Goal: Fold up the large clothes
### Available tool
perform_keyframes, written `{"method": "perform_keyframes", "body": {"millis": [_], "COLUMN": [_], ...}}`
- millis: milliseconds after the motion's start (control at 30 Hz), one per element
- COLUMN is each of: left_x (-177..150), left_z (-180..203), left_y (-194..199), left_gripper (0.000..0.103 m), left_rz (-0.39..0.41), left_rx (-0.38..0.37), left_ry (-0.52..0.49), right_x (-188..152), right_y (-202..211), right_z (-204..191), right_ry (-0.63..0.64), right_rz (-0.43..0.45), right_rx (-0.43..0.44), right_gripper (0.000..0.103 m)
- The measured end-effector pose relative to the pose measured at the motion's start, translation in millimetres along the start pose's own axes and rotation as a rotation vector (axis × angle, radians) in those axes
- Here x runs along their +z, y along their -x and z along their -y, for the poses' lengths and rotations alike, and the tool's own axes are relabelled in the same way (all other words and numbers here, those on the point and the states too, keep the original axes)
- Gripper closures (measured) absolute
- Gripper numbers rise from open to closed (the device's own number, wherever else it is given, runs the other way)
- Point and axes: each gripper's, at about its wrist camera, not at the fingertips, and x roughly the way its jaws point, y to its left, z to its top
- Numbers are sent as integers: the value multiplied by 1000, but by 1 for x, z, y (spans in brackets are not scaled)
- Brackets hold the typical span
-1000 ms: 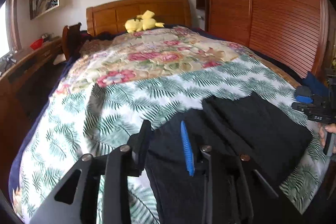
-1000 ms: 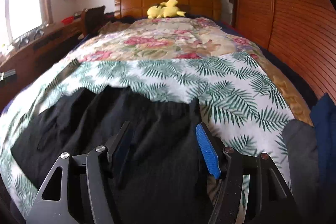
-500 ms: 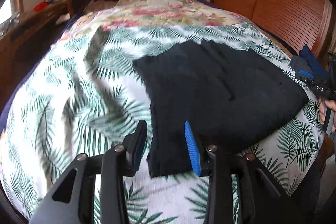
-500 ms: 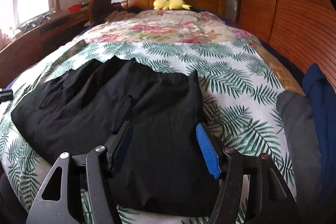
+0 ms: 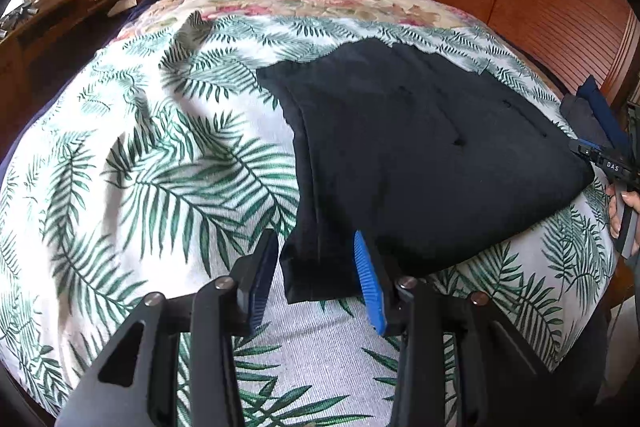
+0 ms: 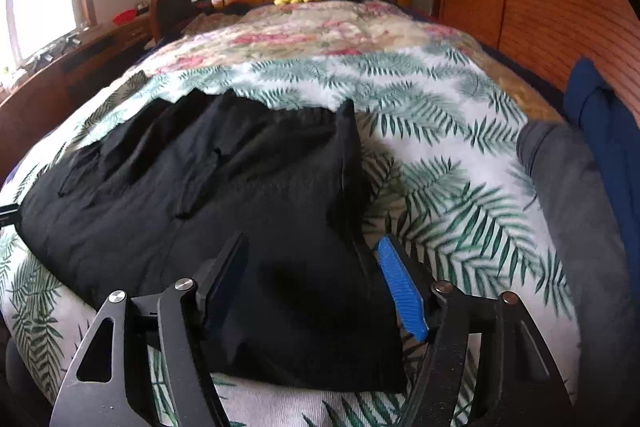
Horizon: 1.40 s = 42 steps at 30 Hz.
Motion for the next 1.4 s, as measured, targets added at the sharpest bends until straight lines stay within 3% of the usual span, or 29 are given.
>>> {"method": "perform_keyframes", "body": {"millis": [133,233,567,967,1067,1133,1200,1400], "left_x": [-3,-5,-11,-14,-14,-13,-11,-13], "left_z": [0,0,0,2,4,5,7,15], "left_y": [-7,-9,-18,-21,-19,-17,-9,31], "left_gripper": [65,65,63,63,80,91,97,100], "left_rz": [-23,-27,-43,-15,-4,9,31,113], "left_rx": [-4,-6,-9,20,2,-5,1,-2], "left_ry": [6,8,37,36,39,42,44,19], "right_x": [-7,-11,-26,-35,-34,-33,-30,-23], "right_y": [-8,-14,-20,-25,-25,-23,-16,25], "right_z": [9,22,21,18,17,14,7,-2], "right_ry": [-56,-143,-199,-235,-237,-237,-197,-169], "right_rz": [-41,-81,-147,-133,-133,-121,-92,15], "right_rx": [-15,22,95,97,120,180,169,170], "right_gripper": [27,27,26,27,40,71,82,89]}}
